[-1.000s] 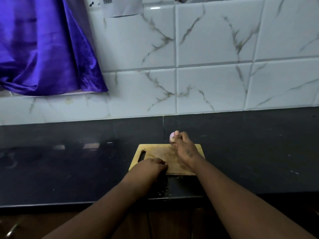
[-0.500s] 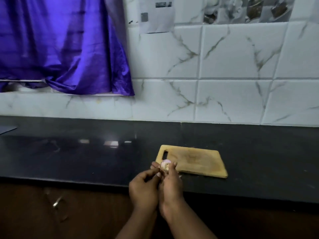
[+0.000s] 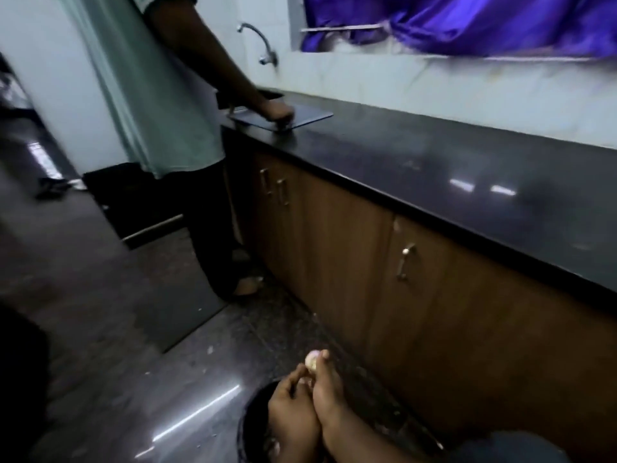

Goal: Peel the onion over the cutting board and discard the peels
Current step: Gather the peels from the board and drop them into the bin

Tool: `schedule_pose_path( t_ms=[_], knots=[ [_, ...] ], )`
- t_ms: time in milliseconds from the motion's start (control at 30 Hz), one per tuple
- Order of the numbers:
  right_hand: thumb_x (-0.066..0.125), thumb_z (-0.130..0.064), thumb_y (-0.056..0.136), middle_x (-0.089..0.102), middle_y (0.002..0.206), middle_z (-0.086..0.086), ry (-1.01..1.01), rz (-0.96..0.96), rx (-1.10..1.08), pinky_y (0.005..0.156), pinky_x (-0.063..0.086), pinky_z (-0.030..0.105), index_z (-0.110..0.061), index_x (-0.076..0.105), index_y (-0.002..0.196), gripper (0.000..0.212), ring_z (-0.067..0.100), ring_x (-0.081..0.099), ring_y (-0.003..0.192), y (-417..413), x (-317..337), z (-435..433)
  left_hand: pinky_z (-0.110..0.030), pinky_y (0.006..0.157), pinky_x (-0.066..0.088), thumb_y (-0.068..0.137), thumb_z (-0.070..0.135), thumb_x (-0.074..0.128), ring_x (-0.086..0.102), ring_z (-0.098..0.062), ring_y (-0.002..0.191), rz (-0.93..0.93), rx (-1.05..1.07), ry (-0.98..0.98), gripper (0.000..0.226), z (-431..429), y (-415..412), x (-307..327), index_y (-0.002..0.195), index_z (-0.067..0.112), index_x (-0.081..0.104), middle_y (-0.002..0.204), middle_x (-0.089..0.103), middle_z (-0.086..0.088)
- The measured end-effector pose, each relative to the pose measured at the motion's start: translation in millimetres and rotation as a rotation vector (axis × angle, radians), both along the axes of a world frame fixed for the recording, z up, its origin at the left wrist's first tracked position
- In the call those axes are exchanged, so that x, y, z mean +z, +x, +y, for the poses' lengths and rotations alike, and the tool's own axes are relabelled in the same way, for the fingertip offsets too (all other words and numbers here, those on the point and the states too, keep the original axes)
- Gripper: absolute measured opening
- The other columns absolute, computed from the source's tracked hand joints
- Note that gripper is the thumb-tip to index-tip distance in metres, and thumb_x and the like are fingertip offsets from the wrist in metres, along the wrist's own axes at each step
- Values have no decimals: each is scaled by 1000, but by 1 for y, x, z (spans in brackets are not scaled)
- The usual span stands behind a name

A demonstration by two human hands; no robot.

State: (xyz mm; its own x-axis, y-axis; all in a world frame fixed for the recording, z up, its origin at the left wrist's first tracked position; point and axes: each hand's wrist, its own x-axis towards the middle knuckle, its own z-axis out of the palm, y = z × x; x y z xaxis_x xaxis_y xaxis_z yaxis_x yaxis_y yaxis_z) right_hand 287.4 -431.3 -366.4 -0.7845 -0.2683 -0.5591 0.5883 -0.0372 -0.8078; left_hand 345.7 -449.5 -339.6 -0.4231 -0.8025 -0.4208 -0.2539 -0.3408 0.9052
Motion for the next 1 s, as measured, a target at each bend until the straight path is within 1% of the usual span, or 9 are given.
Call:
schedule_pose_path(
  t_ms=[133, 233, 300, 367, 500, 600, 733, 800, 1000],
  knots=[
    [47, -95, 72, 81, 95, -1, 124, 70, 209, 97, 59, 51, -36, 66, 95, 66, 20, 76, 98, 0, -62, -30, -42, 99, 61, 99, 14, 62, 77, -16, 98, -141, 65, -66, 28, -37, 14, -26, 99, 30, 85, 95, 84, 7],
    [58, -46, 102, 74, 102, 7, 142, 117, 236, 91, 58, 41, -23, 62, 103, 24, 22, 70, 97, -2, -32, -21, -39, 99, 60, 98, 11, 61, 77, -15, 101, -151, 27, -82, 30, -44, 12, -30, 100, 27, 86, 96, 84, 9],
    [61, -20, 104, 70, 107, 11, 132, 227, 222, 81, 53, 26, -11, 60, 110, 11, 20, 66, 96, -8, -10, -8, -32, 85, 59, 100, 7, 63, 77, -15, 95, -71, 33, -47, 25, -41, 5, -27, 99, 21, 84, 93, 83, 3],
    [67, -11, 100, 72, 105, 9, 133, 313, 242, 75, 53, 18, -11, 63, 112, 13, 16, 68, 93, -18, 5, 11, -28, 76, 56, 102, 7, 64, 76, -14, 92, 34, 35, -17, 20, -33, -7, -15, 103, 18, 81, 94, 82, -1],
    [75, 4, 90, 73, 102, 4, 115, 488, 293, 73, 57, 17, -12, 64, 112, 30, -4, 72, 83, -44, 51, 56, -31, 81, 62, 104, 4, 63, 79, -23, 98, 259, -113, -60, 22, -10, -38, 15, 103, 16, 81, 96, 85, -2],
    [79, 11, 81, 72, 99, 7, 67, 577, 212, 73, 57, 17, -8, 60, 116, 44, -6, 72, 79, -65, 99, 104, -46, 93, 62, 102, 4, 67, 80, -23, 102, 341, -298, -157, 21, 17, -64, 49, 105, 18, 81, 101, 85, -2],
    [79, 10, 84, 77, 109, 11, 104, 724, 53, 79, 59, 19, -7, 67, 116, 38, 2, 75, 91, -88, 169, 197, -46, 93, 61, 97, 8, 75, 80, -23, 101, 491, -528, -244, 15, 84, -104, 112, 108, 18, 80, 104, 84, -2],
    [81, 6, 84, 74, 119, 13, 132, 801, -46, 86, 59, 23, -10, 70, 117, 38, 11, 76, 103, -98, 202, 248, -42, 91, 60, 92, 18, 79, 79, -22, 101, 575, -646, -298, 17, 125, -125, 145, 109, 18, 78, 105, 84, -1],
    [88, -6, 73, 79, 114, 8, 383, 985, -338, 92, 62, 34, -16, 77, 115, 44, 20, 77, 107, -130, 267, 418, -21, 88, 60, 97, 0, 72, 77, -4, 98, 730, -1056, -454, 21, 271, -197, 220, 112, 14, 77, 103, 83, 3]
  ],
)
